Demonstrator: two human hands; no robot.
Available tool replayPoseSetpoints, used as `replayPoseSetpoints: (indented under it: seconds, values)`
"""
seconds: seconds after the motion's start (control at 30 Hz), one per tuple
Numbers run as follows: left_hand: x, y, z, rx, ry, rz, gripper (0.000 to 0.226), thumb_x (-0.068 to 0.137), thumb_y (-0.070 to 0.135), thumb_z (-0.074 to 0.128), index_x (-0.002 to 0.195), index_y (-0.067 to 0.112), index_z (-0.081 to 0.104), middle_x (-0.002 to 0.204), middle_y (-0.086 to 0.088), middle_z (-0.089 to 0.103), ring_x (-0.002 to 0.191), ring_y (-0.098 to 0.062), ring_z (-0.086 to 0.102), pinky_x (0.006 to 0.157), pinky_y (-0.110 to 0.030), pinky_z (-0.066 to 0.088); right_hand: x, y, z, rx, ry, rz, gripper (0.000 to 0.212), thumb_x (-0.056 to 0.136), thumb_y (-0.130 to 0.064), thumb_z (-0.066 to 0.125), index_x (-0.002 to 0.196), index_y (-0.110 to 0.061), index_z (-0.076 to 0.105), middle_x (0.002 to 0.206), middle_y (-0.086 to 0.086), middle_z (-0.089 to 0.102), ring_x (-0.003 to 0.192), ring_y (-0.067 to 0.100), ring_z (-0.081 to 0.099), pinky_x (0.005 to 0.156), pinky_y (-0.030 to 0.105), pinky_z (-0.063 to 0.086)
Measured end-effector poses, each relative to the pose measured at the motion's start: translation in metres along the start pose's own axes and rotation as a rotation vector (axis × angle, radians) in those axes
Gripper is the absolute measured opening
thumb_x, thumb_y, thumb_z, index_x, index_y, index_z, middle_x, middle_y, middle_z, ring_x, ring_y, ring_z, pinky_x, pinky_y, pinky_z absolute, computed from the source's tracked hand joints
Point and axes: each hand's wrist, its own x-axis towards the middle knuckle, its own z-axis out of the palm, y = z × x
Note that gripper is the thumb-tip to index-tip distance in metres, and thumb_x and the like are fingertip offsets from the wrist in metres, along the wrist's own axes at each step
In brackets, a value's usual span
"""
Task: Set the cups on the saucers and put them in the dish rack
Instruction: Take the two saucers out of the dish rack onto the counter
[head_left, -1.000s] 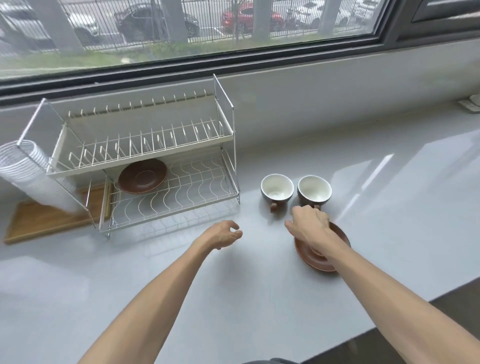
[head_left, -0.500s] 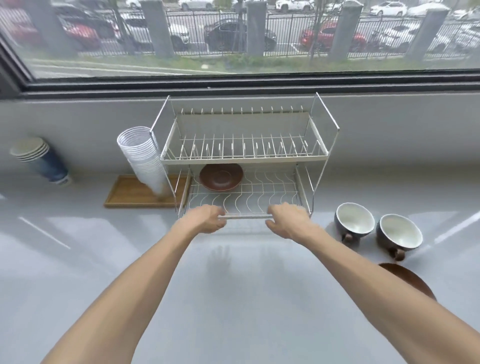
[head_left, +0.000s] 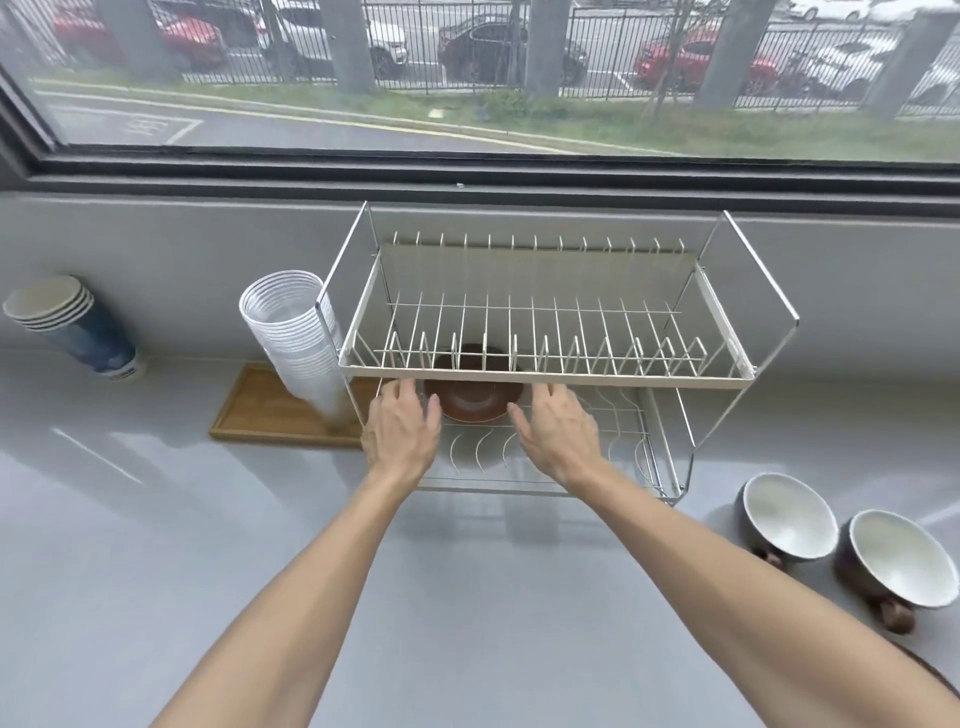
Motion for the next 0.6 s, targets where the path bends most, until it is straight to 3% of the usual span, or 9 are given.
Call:
replayPoseSetpoints:
  seconds: [0.07, 0.13, 0.33, 0.6]
  values:
    - [0.005, 0.012, 0.008, -0.016, 0.018, 0.048, 0.042, 0.1, 0.037, 0.047, 0.125, 0.005, 0.059, 0.128, -0.017, 0.062, 0.122, -0.036, 0.055, 0.093, -0.044, 0.046, 0.011, 0.0, 0.007, 0.057, -0.022, 0.022, 0.051, 0.103, -0.044, 0.045, 0.142, -0.012, 0.045, 0.14, 0.014, 0.051, 0.132, 0.034, 0.049, 0.094, 0.047, 0.048]
    - [0.01, 0.023, 0.015, -0.083, 0.012, 0.063, 0.048, 0.099, 0.037, 0.048, 0.141, 0.012, 0.052, 0.141, -0.013, 0.057, 0.132, -0.033, 0.05, 0.099, -0.043, 0.045, 0.022, 0.0, 0.012, 0.13, -0.02, 0.034, 0.053, 0.102, -0.043, 0.047, 0.148, -0.018, 0.039, 0.146, 0.01, 0.045, 0.13, 0.035, 0.051, 0.095, 0.048, 0.049]
    - [0.046, 0.023, 0.036, -0.172, -0.095, -0.172, 0.057, 0.101, 0.046, 0.042, 0.144, 0.009, 0.043, 0.142, -0.02, 0.05, 0.131, -0.042, 0.048, 0.103, -0.047, 0.041, 0.049, 0.003, 0.027, 0.156, -0.072, 0.097, 0.053, 0.102, -0.048, 0.04, 0.144, -0.015, 0.038, 0.142, 0.016, 0.045, 0.117, 0.043, 0.057, 0.09, 0.051, 0.05]
    - [0.07, 0.014, 0.047, -0.27, -0.222, -0.282, 0.067, 0.103, 0.044, 0.041, 0.156, 0.006, 0.027, 0.15, -0.022, 0.046, 0.139, -0.041, 0.043, 0.112, -0.046, 0.036, 0.069, 0.0, 0.04, 0.18, -0.216, 0.196, 0.054, 0.101, -0.048, 0.043, 0.136, -0.006, 0.045, 0.127, 0.021, 0.06, 0.115, 0.043, 0.06, 0.089, 0.045, 0.05]
